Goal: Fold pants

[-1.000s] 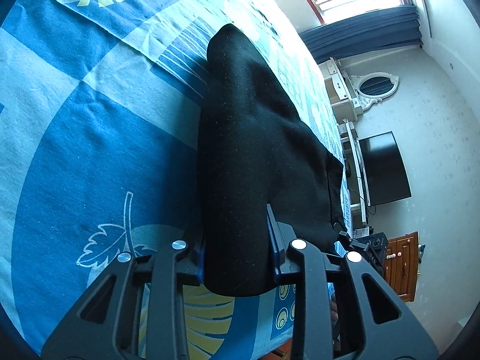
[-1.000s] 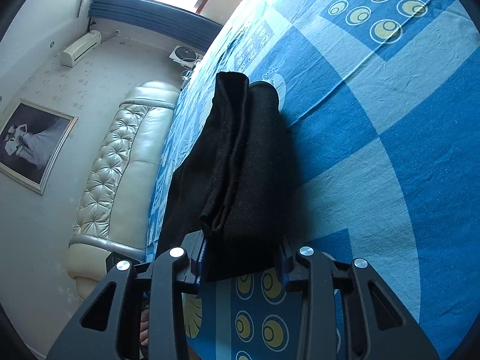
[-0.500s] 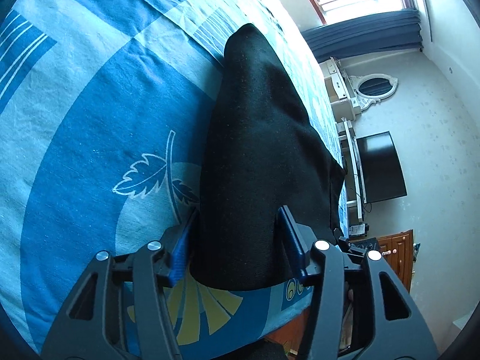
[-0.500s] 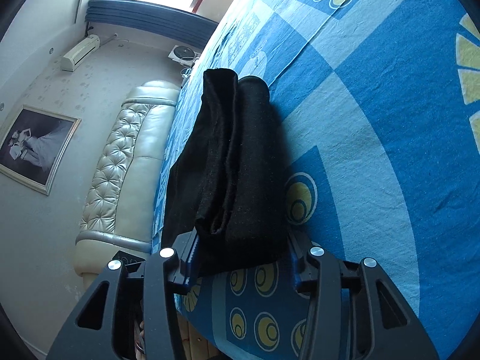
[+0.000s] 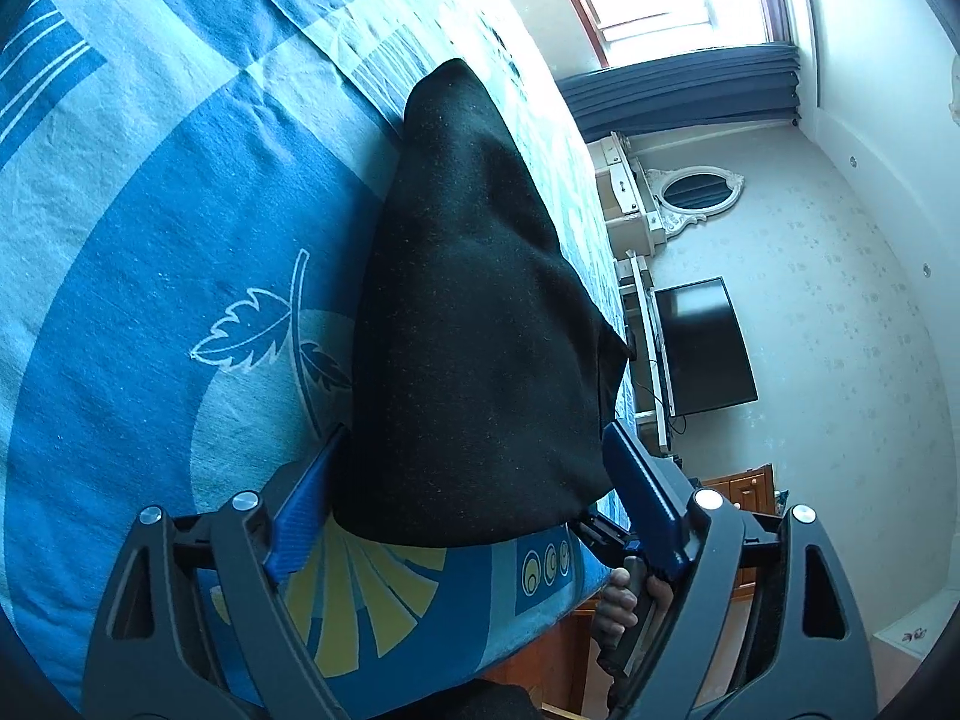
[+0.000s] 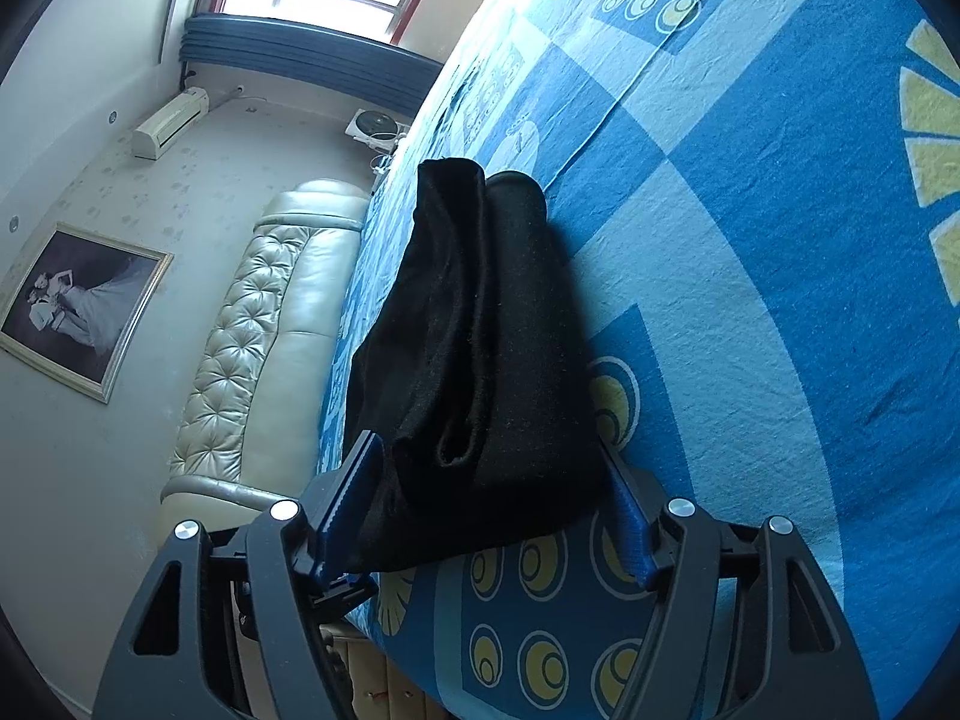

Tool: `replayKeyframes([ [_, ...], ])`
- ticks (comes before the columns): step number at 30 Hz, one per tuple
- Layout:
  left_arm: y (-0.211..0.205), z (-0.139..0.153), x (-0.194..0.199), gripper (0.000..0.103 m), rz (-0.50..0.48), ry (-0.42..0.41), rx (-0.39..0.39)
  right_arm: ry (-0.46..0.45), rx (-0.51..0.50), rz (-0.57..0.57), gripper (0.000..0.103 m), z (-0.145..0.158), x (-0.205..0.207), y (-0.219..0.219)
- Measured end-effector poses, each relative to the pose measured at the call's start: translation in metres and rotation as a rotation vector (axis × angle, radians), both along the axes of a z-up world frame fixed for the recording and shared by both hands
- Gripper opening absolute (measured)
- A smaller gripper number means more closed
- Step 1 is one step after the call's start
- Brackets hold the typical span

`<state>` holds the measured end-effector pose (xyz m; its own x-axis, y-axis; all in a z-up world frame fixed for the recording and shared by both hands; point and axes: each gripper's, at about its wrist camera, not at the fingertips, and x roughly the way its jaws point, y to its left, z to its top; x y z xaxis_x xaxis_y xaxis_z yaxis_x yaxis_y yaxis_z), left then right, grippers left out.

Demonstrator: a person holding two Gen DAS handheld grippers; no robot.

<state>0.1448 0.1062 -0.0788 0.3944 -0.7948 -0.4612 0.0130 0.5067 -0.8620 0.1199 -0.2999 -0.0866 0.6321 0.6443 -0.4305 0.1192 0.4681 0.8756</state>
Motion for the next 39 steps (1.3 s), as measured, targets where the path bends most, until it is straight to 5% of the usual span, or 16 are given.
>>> replayKeyframes([
  [2,-0.003,0.002,0.000,0.082,0.005,-0.002,0.013,0.001,-0.019,0.005,0.068,0.002,0.000,0.003],
  [5,0.001,-0.005,-0.004,0.061,0.009,0.029,0.058,0.009,-0.051,0.029,0.066,0.003,0.005,0.009],
  [6,0.001,-0.009,-0.003,0.048,0.007,0.044,0.080,0.021,-0.081,0.039,0.063,0.004,0.007,0.012],
  [10,0.000,-0.012,-0.004,0.039,0.018,0.058,0.107,0.028,-0.067,0.042,0.042,0.000,0.010,0.013],
  [26,-0.010,0.010,-0.018,0.032,0.009,0.018,0.237,0.016,-0.022,0.024,0.036,0.007,-0.008,0.006],
  [39,-0.008,0.010,-0.026,0.032,-0.014,0.008,0.252,0.029,-0.010,0.027,0.036,-0.001,-0.021,0.005],
])
